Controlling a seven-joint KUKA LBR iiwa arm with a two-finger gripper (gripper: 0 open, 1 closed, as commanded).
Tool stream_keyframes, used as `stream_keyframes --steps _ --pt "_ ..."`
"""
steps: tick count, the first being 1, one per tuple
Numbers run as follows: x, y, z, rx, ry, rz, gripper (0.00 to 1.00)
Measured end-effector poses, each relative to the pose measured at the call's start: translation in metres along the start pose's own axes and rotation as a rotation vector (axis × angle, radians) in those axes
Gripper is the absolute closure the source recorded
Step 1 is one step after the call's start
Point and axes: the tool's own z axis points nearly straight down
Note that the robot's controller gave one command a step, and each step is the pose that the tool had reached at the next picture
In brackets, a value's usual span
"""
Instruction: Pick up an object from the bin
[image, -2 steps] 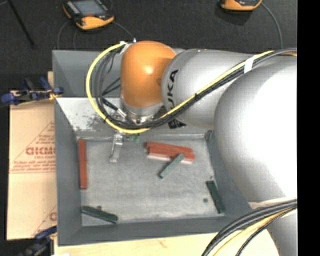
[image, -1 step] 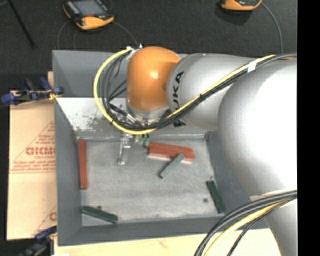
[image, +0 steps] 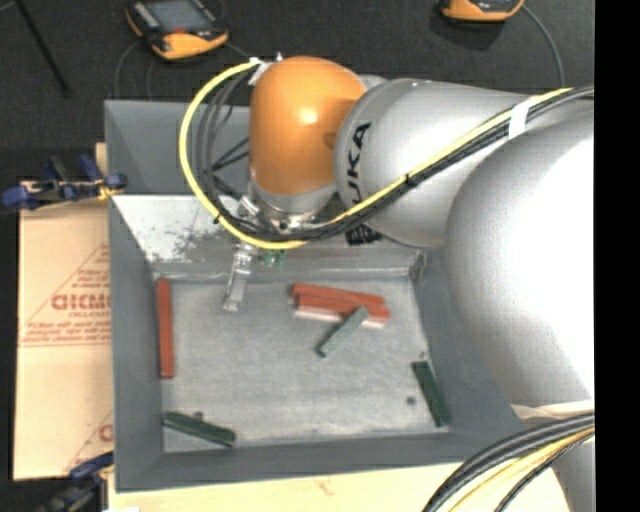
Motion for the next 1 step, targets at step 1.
stream_keyframes --steps 1 --pt "-0.0142 -0.0752 0.1059 -0.001 -0.005 -0.414 1.00"
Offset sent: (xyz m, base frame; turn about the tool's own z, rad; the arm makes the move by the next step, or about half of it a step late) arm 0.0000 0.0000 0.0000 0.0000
